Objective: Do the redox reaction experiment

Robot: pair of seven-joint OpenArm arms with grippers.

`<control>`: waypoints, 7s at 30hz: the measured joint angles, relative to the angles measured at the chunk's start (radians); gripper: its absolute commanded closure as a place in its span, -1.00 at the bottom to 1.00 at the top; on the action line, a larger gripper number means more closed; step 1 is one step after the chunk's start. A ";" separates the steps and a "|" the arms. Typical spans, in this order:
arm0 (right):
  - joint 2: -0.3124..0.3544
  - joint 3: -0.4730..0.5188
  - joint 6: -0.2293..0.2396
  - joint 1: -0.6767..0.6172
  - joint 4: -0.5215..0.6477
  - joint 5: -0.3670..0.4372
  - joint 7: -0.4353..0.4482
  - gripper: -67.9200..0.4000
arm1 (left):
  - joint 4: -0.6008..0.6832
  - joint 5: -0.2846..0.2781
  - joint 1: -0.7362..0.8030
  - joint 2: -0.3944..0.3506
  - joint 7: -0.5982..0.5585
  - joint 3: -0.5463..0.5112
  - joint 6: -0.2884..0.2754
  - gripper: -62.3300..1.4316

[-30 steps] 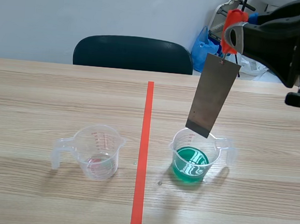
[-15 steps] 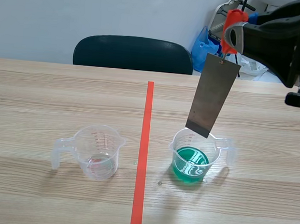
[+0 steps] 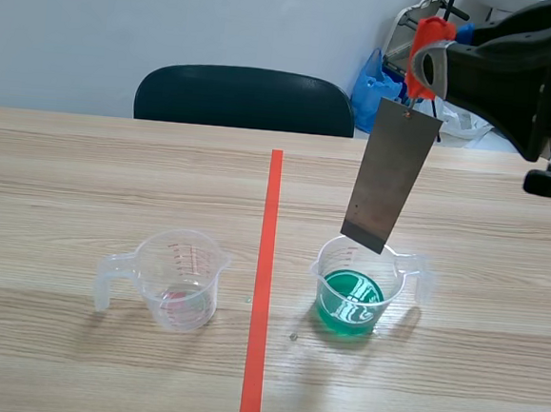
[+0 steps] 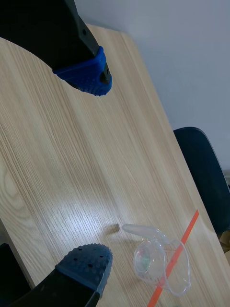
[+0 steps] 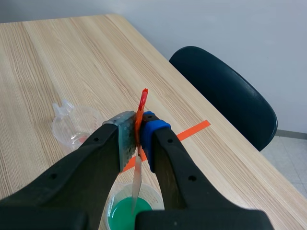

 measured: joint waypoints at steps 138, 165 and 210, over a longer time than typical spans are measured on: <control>-0.472 -0.757 -0.020 0.604 -0.198 -0.193 -0.250 0.97 | 0.000 0.000 0.000 0.000 0.000 0.000 0.000 -1.00; -0.472 -0.757 -0.020 0.604 -0.198 -0.193 -0.250 0.97 | 0.000 0.000 0.000 0.000 0.000 0.000 0.000 -1.00; -0.472 -0.757 -0.020 0.604 -0.198 -0.193 -0.250 0.97 | 0.000 0.000 0.000 0.000 0.000 0.000 0.000 -1.00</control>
